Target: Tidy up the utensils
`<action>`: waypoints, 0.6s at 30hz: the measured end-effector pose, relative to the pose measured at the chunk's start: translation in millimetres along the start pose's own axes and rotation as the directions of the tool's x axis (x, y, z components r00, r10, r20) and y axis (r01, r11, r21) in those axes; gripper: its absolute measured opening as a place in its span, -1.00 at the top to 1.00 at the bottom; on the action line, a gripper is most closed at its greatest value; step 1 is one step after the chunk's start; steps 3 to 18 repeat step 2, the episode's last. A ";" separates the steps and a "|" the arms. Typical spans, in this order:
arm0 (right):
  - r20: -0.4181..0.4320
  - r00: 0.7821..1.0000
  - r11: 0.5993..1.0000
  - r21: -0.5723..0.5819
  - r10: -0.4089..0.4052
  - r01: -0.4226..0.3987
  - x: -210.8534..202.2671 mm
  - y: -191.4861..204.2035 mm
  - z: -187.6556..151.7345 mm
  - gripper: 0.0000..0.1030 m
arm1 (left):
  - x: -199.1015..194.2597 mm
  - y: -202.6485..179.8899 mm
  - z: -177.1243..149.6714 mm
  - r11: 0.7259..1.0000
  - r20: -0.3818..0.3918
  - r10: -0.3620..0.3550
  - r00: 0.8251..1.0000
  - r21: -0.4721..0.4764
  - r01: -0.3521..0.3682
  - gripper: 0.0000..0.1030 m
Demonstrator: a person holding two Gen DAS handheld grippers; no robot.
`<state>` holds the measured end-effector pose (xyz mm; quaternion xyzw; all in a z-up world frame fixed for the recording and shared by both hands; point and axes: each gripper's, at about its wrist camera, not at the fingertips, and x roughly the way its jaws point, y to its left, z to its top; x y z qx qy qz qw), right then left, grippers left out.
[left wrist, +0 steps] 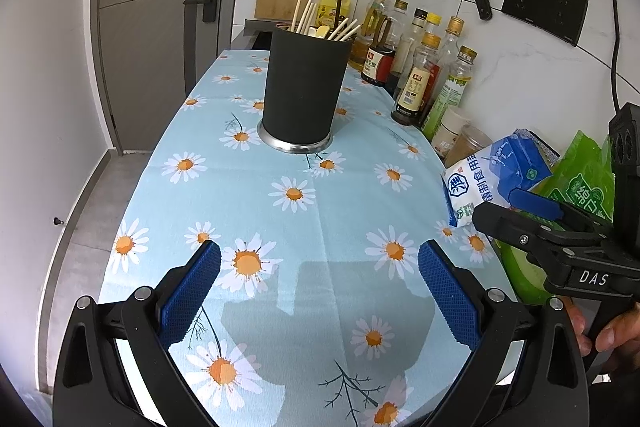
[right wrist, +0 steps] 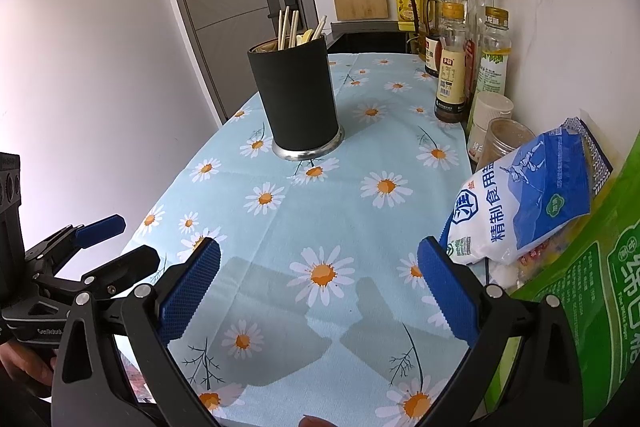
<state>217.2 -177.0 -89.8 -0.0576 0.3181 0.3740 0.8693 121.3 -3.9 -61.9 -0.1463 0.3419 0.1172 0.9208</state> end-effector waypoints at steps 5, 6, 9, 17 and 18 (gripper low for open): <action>-0.001 1.000 1.000 -0.001 0.000 0.000 0.3 0.1 -0.3 -0.90 | 0.2 0.0 -0.3 1.000 -0.002 0.000 1.000 -0.001 0.000 -0.87; -0.001 1.000 1.000 -0.001 0.000 0.000 0.3 0.1 -0.3 -0.90 | 0.2 0.0 -0.3 1.000 -0.002 0.000 1.000 -0.001 0.000 -0.87; -0.001 1.000 1.000 -0.001 0.000 0.000 0.3 0.1 -0.3 -0.90 | 0.2 0.0 -0.3 1.000 -0.002 0.000 1.000 -0.001 0.000 -0.87; -0.001 1.000 1.000 -0.001 0.000 0.000 0.3 0.1 -0.3 -0.90 | 0.2 0.0 -0.3 1.000 -0.002 0.000 1.000 -0.001 0.000 -0.87; -0.001 1.000 1.000 -0.001 0.000 0.000 0.3 0.1 -0.3 -0.90 | 0.2 0.0 -0.3 1.000 -0.002 0.000 1.000 -0.001 0.000 -0.87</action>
